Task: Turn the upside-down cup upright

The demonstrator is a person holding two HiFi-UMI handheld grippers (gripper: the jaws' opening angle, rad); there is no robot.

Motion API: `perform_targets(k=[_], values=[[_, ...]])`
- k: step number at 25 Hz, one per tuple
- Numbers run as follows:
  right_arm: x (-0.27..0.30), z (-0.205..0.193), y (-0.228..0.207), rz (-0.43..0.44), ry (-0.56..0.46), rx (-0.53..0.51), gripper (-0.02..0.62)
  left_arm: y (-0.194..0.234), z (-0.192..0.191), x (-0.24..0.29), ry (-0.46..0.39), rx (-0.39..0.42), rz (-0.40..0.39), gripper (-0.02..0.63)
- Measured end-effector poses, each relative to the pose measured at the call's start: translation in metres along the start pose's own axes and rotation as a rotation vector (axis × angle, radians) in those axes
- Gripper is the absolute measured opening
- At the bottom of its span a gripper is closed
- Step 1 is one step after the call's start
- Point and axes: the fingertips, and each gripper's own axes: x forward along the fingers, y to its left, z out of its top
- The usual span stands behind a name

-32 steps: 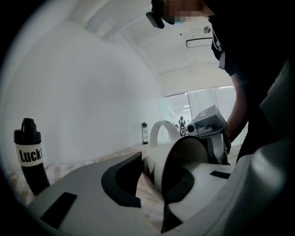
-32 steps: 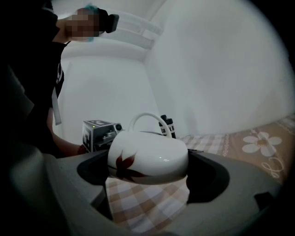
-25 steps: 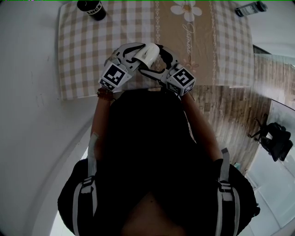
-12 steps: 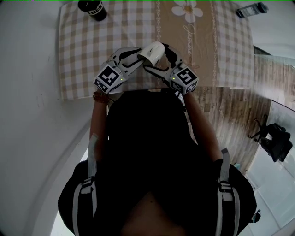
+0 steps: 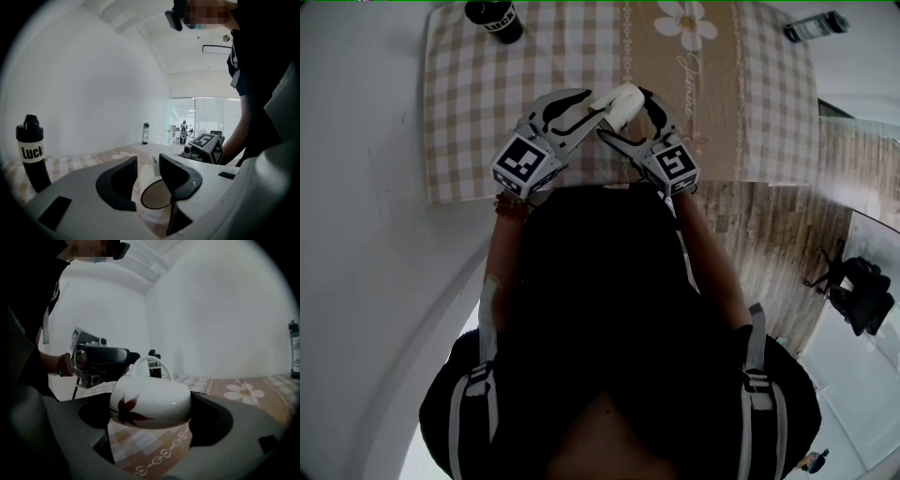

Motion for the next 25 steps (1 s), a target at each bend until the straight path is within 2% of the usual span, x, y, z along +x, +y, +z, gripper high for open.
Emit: perform_targets(k=[4,10,13,15,18,25], values=[[0.003,0.001,0.002,-0.027,0.001,-0.034,0.505,-0.015,-0.001,0.025,0.055,0.045,-0.008,0.146],[0.003,0.0,0.002,-0.056,0.009,-0.092,0.505,-0.01,-0.01,0.036,0.116,0.074,0.039,0.146],[0.003,-0.002,0.002,-0.065,0.022,-0.107,0.505,-0.012,-0.013,0.04,0.146,0.089,0.04,0.114],[0.003,-0.001,0.001,-0.073,0.02,-0.114,0.505,-0.012,-0.012,0.042,0.148,0.05,0.043,0.103],[0.005,0.001,-0.001,-0.084,0.015,-0.122,0.506,-0.008,-0.01,0.04,0.144,-0.077,0.049,0.074],[0.012,0.001,0.0,-0.091,0.033,-0.169,0.523,-0.003,-0.009,0.038,0.15,-0.086,0.071,0.069]])
